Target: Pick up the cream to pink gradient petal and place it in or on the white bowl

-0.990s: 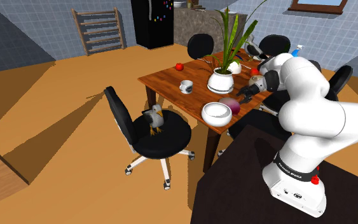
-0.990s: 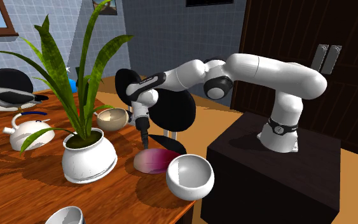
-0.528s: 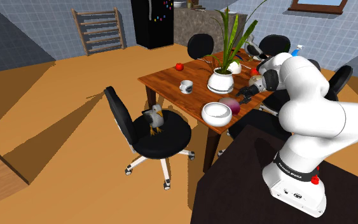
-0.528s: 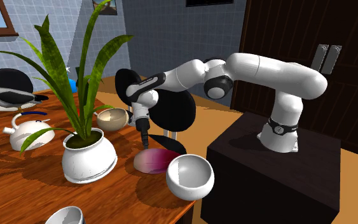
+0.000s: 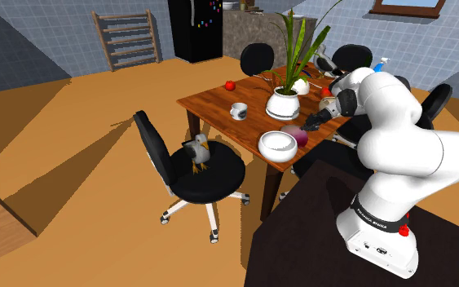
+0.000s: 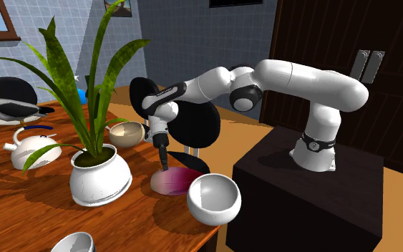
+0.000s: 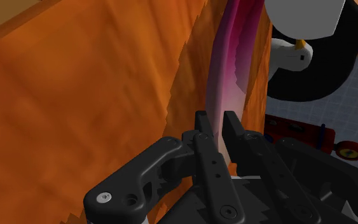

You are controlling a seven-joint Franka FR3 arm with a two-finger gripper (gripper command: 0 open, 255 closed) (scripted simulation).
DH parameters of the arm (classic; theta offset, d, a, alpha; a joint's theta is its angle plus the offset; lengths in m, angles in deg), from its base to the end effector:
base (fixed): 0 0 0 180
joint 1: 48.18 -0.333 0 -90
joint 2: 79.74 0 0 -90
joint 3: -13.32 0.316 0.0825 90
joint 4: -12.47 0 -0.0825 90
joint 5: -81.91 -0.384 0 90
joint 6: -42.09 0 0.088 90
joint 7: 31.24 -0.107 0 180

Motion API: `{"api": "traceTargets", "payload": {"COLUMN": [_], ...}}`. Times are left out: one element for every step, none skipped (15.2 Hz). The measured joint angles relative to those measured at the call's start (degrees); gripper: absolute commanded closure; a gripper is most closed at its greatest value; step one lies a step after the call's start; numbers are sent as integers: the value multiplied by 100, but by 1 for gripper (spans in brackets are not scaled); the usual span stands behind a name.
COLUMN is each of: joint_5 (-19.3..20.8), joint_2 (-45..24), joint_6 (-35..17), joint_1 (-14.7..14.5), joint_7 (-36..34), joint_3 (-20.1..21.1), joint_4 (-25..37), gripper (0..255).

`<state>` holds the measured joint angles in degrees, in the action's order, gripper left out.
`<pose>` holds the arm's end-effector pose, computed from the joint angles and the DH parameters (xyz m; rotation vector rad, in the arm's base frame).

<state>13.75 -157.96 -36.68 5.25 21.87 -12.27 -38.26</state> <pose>0.3585 -0.6068 0.0542 -2.0733 0.5986 -0.3318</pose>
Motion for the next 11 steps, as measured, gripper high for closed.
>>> {"api": "traceTargets", "payload": {"joint_5": [0,0,1,4,12,19,26,34,45,53,60], "joint_2": [0,-1,-6,35,91,164,249,306,380,442,511], "joint_6": [0,0,5,14,35,46,53,76,100,126,143], "joint_1": [-1,0,4,-9,-16,-38,-69,-77,-90,-99,-117], "joint_7": [0,-1,-7,-10,-11,-7,5,-5,-6,-22,-28], "joint_3": [0,0,1,-5,-15,-27,-39,-50,-64,-76,-87], "joint_4": [-1,1,14,-26,-69,-144,-242,-278,-340,-375,-431], "gripper": [255,255,255,255,255,255,255,255,255,255,255]}}
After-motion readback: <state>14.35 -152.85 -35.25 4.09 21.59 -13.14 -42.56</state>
